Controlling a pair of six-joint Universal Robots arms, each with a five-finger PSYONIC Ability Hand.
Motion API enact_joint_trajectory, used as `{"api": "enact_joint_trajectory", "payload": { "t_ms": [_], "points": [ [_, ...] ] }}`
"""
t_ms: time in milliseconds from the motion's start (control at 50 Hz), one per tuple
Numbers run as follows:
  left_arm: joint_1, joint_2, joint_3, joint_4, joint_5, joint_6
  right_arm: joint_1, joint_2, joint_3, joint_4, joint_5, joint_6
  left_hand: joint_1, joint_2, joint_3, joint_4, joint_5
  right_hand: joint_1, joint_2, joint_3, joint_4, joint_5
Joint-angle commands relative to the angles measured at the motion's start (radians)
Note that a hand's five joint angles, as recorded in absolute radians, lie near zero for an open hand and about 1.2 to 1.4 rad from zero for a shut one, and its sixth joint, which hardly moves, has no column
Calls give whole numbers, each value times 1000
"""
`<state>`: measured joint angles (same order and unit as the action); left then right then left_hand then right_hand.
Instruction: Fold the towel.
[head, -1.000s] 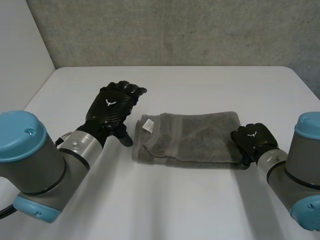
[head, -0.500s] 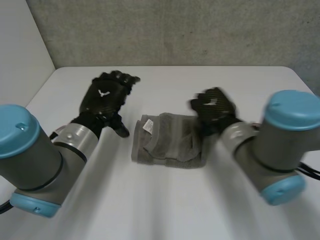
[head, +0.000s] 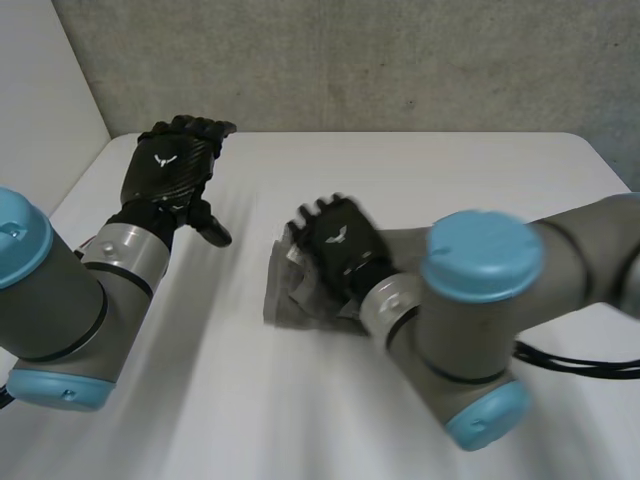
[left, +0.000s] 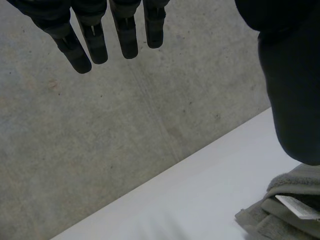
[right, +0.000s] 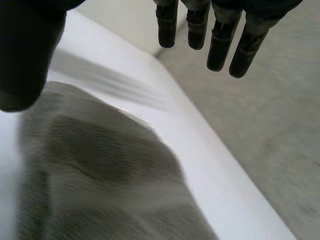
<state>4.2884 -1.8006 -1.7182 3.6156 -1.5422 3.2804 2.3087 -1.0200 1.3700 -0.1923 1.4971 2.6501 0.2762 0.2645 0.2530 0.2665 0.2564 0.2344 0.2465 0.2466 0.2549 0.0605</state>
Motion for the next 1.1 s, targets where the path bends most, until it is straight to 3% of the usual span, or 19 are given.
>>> {"api": "enact_joint_trajectory", "payload": {
  "t_ms": [20, 160, 240, 340, 440, 680, 740, 780, 800, 820, 900, 1060, 1100],
  "points": [
    [-41, -19, 11, 0, -1, -1, -172, -114, 125, -6, 106, 25, -54, -42, -31, -44, -209, -53, -65, -65, -73, -53],
    [-45, -22, -17, 0, 1, -1, -274, -159, 285, -2, 164, 19, -54, -42, -31, -44, -209, 35, 23, 23, 15, 35],
    [-47, -29, -27, 3, 4, -1, -341, -186, 377, -12, 138, 19, -54, -42, -31, -44, -209, 135, 123, 123, 115, 135],
    [-47, -52, -24, 9, 4, 1, -416, -187, 478, -77, 39, 16, -54, -42, -31, -44, -209, 217, 205, 205, 197, 217],
    [-50, -62, -26, 11, 4, 1, -434, -172, 480, -104, 29, 16, -54, -42, -31, -44, -209, 273, 261, 261, 253, 272],
    [-53, -62, -27, 11, 4, 1, -439, -71, 459, -174, 26, 16, -54, -42, -31, -44, -209, 432, 420, 420, 411, 431],
    [-53, -62, -27, 11, 4, 1, -439, -71, 459, -179, 23, 22, -54, -42, -31, -44, -209, 614, 602, 602, 593, 613],
    [-53, -62, -29, 11, 5, -1, -439, -71, 457, -188, 23, 22, -57, -45, -34, -47, -212, 1002, 990, 990, 982, 1002],
    [-53, -62, -29, 11, 5, -1, -439, -71, 457, -188, 23, 22, -57, -45, -34, -47, -212, 1004, 992, 992, 984, 1004],
    [-53, -62, -29, 11, 5, 1, -439, -71, 457, -197, 29, 13, -57, -45, -34, -47, -212, 1160, 1148, 1148, 1140, 1160],
    [-53, -62, -31, 11, 4, 1, -439, -83, 439, -193, 43, -15, -57, -45, -34, -47, -212, 1162, 1150, 1150, 1141, 1161],
    [-53, -55, -21, 9, 4, 1, -422, -146, 356, -193, 68, -223, -57, -45, -34, -47, -212, 1162, 1150, 1150, 1141, 1161],
    [-52, -49, -14, 9, 2, -1, -335, -153, 283, -184, 63, -255, -57, -45, -34, -47, -212, 1162, 1150, 1150, 1141, 1161]
  ]
}}
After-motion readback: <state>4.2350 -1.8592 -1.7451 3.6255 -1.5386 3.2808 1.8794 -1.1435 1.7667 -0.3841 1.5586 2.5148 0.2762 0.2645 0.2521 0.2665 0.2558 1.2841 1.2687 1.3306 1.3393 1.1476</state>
